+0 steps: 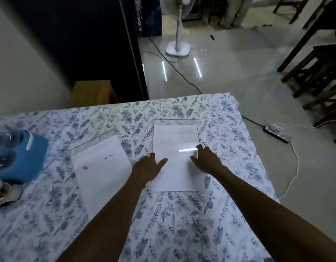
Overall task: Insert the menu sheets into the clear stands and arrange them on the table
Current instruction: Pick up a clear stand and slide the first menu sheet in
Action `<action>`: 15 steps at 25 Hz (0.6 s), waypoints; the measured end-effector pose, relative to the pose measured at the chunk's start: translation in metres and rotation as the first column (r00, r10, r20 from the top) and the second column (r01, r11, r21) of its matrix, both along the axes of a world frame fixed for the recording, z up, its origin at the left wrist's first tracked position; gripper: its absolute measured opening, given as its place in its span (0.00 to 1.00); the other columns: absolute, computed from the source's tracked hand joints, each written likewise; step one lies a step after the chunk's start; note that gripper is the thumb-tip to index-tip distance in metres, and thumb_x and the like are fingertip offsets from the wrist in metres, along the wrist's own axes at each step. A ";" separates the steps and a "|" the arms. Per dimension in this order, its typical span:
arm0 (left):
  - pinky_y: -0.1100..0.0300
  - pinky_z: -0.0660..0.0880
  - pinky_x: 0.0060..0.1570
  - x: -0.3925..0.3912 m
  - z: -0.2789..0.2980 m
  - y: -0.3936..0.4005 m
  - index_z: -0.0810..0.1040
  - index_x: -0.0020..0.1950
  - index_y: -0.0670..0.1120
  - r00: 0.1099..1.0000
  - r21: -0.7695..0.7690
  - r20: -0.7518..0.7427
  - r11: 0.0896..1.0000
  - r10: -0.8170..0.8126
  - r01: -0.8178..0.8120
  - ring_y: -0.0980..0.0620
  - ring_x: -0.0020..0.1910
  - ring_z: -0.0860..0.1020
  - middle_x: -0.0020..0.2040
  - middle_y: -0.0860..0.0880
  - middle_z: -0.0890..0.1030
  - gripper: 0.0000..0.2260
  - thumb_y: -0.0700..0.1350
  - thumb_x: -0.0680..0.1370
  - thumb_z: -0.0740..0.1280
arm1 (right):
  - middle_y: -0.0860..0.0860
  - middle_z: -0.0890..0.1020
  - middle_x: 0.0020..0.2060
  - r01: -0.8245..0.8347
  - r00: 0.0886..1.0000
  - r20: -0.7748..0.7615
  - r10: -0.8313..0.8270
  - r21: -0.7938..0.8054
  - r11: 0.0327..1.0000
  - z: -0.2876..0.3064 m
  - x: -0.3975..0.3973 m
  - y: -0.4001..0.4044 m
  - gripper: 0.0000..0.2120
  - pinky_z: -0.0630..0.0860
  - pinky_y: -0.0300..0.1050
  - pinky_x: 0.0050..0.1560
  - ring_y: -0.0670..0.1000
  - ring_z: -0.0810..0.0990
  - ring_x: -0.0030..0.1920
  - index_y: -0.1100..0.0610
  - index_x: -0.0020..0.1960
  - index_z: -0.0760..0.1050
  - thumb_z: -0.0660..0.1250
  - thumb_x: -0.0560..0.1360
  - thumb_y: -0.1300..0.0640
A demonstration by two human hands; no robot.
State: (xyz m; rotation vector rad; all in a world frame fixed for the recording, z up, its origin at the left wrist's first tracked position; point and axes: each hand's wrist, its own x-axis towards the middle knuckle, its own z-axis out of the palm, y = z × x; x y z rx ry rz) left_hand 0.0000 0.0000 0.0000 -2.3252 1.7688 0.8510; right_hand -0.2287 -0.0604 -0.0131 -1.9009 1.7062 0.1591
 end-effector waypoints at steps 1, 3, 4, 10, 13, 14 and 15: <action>0.46 0.72 0.59 -0.004 -0.004 -0.002 0.66 0.71 0.44 0.999 0.018 -0.030 0.999 0.034 -0.034 0.36 0.61 0.76 0.63 0.36 0.75 0.35 0.70 0.76 0.52 | 0.66 0.74 0.63 0.034 0.999 0.000 -0.034 0.001 0.999 -0.004 -0.005 0.001 0.27 0.76 0.57 0.57 0.68 0.78 0.59 0.62 0.72 0.61 0.61 0.80 0.47; 0.45 0.70 0.62 -0.011 -0.012 -0.003 0.65 0.72 0.44 0.988 0.029 -0.066 0.990 0.138 -0.136 0.35 0.64 0.74 0.66 0.34 0.73 0.36 0.70 0.75 0.54 | 0.67 0.73 0.62 0.124 0.992 0.025 -0.124 0.005 0.992 -0.010 -0.010 0.008 0.28 0.75 0.55 0.57 0.68 0.78 0.59 0.62 0.73 0.59 0.62 0.80 0.49; 0.45 0.70 0.63 -0.013 -0.015 -0.002 0.65 0.73 0.44 0.974 0.038 -0.088 0.978 0.209 -0.206 0.34 0.65 0.73 0.67 0.34 0.72 0.37 0.70 0.75 0.54 | 0.67 0.74 0.62 0.163 0.986 0.033 -0.163 0.005 0.987 -0.011 -0.010 0.016 0.27 0.75 0.55 0.57 0.68 0.78 0.58 0.62 0.74 0.58 0.62 0.80 0.51; 0.49 0.68 0.66 -0.015 -0.016 -0.001 0.67 0.72 0.40 0.835 0.032 -0.296 0.878 0.464 -0.477 0.38 0.68 0.72 0.69 0.38 0.74 0.34 0.65 0.77 0.59 | 0.63 0.80 0.52 0.367 0.892 0.258 -0.371 0.066 0.928 -0.013 -0.010 0.034 0.17 0.76 0.52 0.52 0.64 0.80 0.51 0.58 0.63 0.68 0.62 0.75 0.60; 0.51 0.67 0.65 -0.013 -0.004 0.008 0.69 0.70 0.41 0.791 0.006 -0.371 0.854 0.486 -0.521 0.40 0.68 0.73 0.68 0.40 0.75 0.29 0.61 0.79 0.60 | 0.58 0.80 0.49 0.404 0.838 0.349 -0.419 0.117 0.907 -0.005 -0.019 0.040 0.20 0.78 0.53 0.53 0.61 0.81 0.52 0.58 0.63 0.71 0.61 0.72 0.67; 0.52 0.68 0.64 -0.013 0.001 0.013 0.70 0.69 0.41 0.785 -0.002 -0.387 0.851 0.484 -0.526 0.40 0.67 0.73 0.68 0.40 0.75 0.26 0.59 0.79 0.61 | 0.59 0.81 0.50 0.404 0.825 0.377 -0.421 0.127 0.906 -0.001 -0.022 0.044 0.21 0.77 0.53 0.54 0.61 0.81 0.54 0.58 0.64 0.73 0.61 0.72 0.68; 0.53 0.69 0.63 -0.011 0.005 0.022 0.71 0.68 0.41 0.784 -0.017 -0.397 0.851 0.477 -0.526 0.40 0.66 0.74 0.67 0.39 0.76 0.23 0.55 0.80 0.62 | 0.59 0.82 0.52 0.396 0.813 0.417 -0.407 0.116 0.911 0.002 -0.025 0.051 0.21 0.77 0.52 0.54 0.61 0.81 0.54 0.58 0.63 0.74 0.61 0.72 0.69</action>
